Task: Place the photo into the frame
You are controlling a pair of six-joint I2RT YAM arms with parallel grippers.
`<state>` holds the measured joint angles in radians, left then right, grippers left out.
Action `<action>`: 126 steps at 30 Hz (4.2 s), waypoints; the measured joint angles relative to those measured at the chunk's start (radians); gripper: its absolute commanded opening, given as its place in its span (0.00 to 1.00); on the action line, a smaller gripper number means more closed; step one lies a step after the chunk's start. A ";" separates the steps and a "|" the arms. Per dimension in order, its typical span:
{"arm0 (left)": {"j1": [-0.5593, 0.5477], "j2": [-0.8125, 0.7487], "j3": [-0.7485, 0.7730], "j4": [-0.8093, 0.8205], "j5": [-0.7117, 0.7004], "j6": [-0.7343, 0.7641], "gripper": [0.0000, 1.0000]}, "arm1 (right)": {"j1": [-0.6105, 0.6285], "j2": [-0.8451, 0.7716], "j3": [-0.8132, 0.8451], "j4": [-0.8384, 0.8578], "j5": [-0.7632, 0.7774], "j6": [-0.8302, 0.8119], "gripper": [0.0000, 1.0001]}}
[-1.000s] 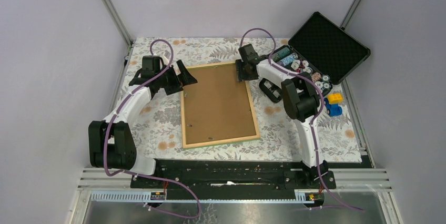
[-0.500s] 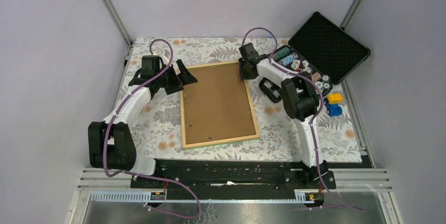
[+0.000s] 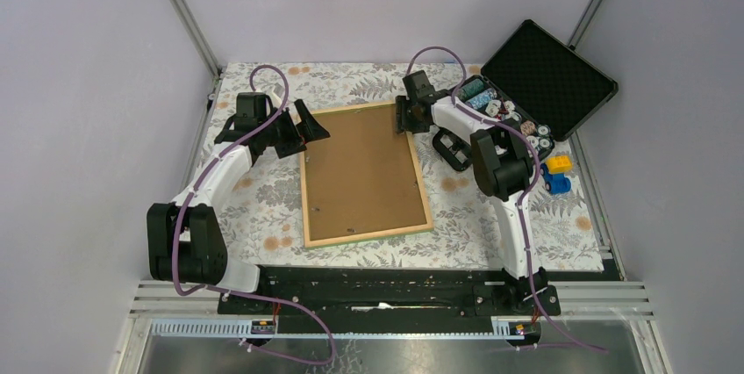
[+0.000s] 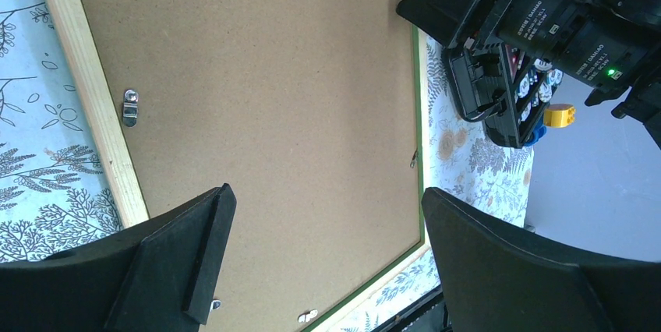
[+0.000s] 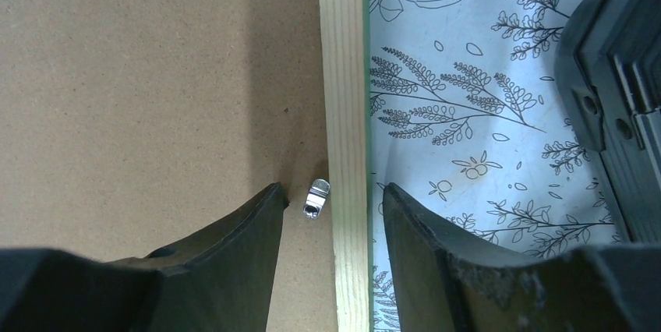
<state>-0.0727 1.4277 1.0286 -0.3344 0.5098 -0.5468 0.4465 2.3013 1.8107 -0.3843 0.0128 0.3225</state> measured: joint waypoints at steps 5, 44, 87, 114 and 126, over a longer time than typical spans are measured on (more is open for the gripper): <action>0.000 0.000 0.000 0.000 0.002 0.000 0.99 | -0.008 0.000 -0.001 0.000 -0.011 0.013 0.55; 0.000 0.000 0.000 0.013 0.002 0.000 0.99 | -0.056 0.004 -0.006 0.009 -0.039 0.047 0.40; 0.000 0.000 0.000 0.014 0.002 -0.001 0.99 | -0.051 -0.005 0.004 -0.039 -0.058 0.077 0.48; 0.000 0.000 0.000 0.014 0.003 -0.001 0.99 | -0.056 0.035 0.048 -0.032 -0.057 0.134 0.00; 0.000 -0.001 0.000 0.014 0.003 -0.001 0.99 | -0.053 0.024 0.053 -0.053 -0.059 0.135 0.59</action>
<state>-0.0727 1.4265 1.0283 -0.3206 0.5129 -0.5480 0.3939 2.3253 1.8637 -0.4377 -0.0460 0.4572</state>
